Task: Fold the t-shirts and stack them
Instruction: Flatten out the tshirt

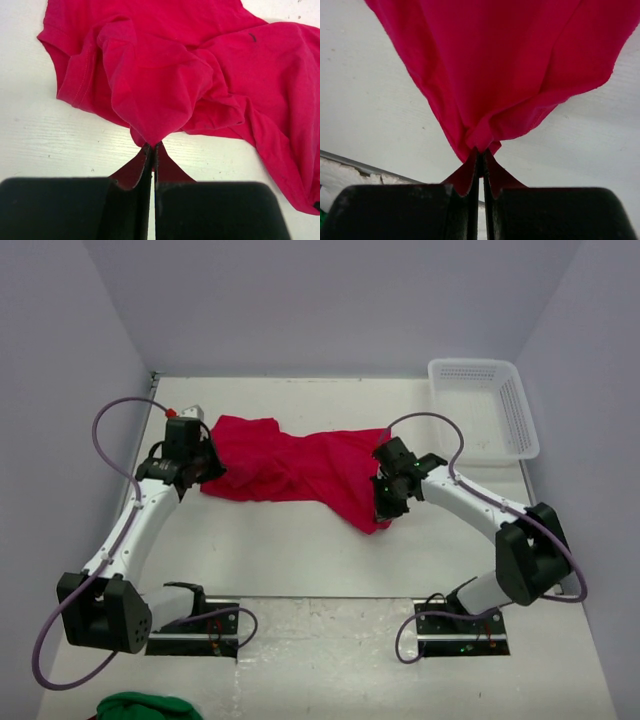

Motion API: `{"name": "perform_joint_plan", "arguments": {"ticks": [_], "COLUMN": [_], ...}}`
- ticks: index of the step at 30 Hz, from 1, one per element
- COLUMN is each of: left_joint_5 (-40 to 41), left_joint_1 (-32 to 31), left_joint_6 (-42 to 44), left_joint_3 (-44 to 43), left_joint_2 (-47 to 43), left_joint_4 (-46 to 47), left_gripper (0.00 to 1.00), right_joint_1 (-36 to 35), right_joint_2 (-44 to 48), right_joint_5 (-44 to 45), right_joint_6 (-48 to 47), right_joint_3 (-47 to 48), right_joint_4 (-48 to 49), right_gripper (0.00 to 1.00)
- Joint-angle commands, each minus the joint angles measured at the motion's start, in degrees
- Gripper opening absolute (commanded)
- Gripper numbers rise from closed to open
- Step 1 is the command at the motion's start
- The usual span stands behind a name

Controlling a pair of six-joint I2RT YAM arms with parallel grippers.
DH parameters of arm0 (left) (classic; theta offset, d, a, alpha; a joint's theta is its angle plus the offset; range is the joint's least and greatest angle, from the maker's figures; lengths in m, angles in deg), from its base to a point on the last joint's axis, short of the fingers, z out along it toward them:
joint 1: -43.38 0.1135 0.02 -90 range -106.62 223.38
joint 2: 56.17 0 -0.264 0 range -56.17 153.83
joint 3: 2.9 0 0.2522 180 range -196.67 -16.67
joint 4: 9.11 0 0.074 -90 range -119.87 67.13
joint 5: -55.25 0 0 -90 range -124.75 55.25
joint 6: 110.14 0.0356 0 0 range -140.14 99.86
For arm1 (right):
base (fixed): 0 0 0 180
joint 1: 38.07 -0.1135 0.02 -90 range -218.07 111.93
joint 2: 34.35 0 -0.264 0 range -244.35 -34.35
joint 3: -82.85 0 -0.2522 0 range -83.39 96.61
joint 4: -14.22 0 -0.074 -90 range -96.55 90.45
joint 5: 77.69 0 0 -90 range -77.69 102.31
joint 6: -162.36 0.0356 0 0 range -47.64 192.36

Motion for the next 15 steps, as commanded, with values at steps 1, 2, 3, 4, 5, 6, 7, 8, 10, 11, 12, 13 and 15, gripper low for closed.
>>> {"name": "perform_joint_plan", "arguments": {"ticks": [1, 2, 3, 4, 5, 6, 7, 8, 10, 11, 12, 13, 15], "left_joint_5": [1.46, 1.9, 1.99, 2.08, 2.16, 2.17, 2.25, 2.43, 2.69, 2.95, 3.13, 3.13, 3.05], "left_joint_1": [-0.31, -0.31, -0.31, -0.31, -0.31, -0.31, -0.31, -0.31, -0.31, -0.31, -0.31, -0.31, -0.31], "left_joint_6": [0.07, 0.51, 0.69, 0.95, 1.39, 1.65, 1.83, 2.27, 2.62, 2.97, 3.06, 3.24, 3.33], "left_joint_3": [-3.36, -4.23, -4.68, -5.2, -5.9, -6.08, -6.35, -6.7, -6.79, -6.79, -6.79, -6.7, -6.53], "left_joint_2": [0.59, 0.76, 1.2, 1.29, 1.47, 1.56, 1.64, 1.56, 1.47, 1.47, 1.47, 1.3, 1.47], "left_joint_4": [2.18, 2.09, 2.18, 2.18, 2.09, 2.09, 2.0, 1.83, 1.83, 1.74, 1.65, 1.83, 2.18], "left_gripper": [0.0, 0.0, 0.0, 0.0, 0.0, 0.0, 0.0, 0.0, 0.0, 0.0, 0.0, 0.0, 0.0], "right_joint_1": [-0.46, -0.55, -0.64, -0.55, -0.55, -0.64, -0.55, -0.64, -0.64, -0.64, -0.64, -0.73, -1.25], "right_joint_2": [-4.57, -6.15, -8.95, -10.29, -11.34, -13.18, -13.9, -14.51, -15.13, -15.13, -14.44, -13.74, -12.33], "right_joint_5": [1.68, 2.04, 2.21, 2.3, 2.04, 2.04, 2.3, 2.3, 2.04, 2.13, 2.21, 2.39, 3.35], "right_joint_6": [0.99, 0.73, 0.55, 0.2, 0.02, -0.15, -0.16, -0.24, -0.24, -0.24, -0.24, -0.5, -0.94], "right_joint_3": [1.78, 3.62, 4.5, 5.38, 6.61, 7.23, 8.19, 8.47, 8.82, 8.82, 8.82, 8.56, 8.73], "right_joint_4": [1.35, 1.35, 1.43, 1.61, 1.96, 2.31, 2.57, 2.75, 3.8, 3.98, 4.33, 5.38, 5.65], "right_gripper": [0.0, 0.0, 0.0, 0.0, 0.0, 0.03, 0.07, 0.13, 0.21, 0.26, 0.3, 0.38, 0.54]}}
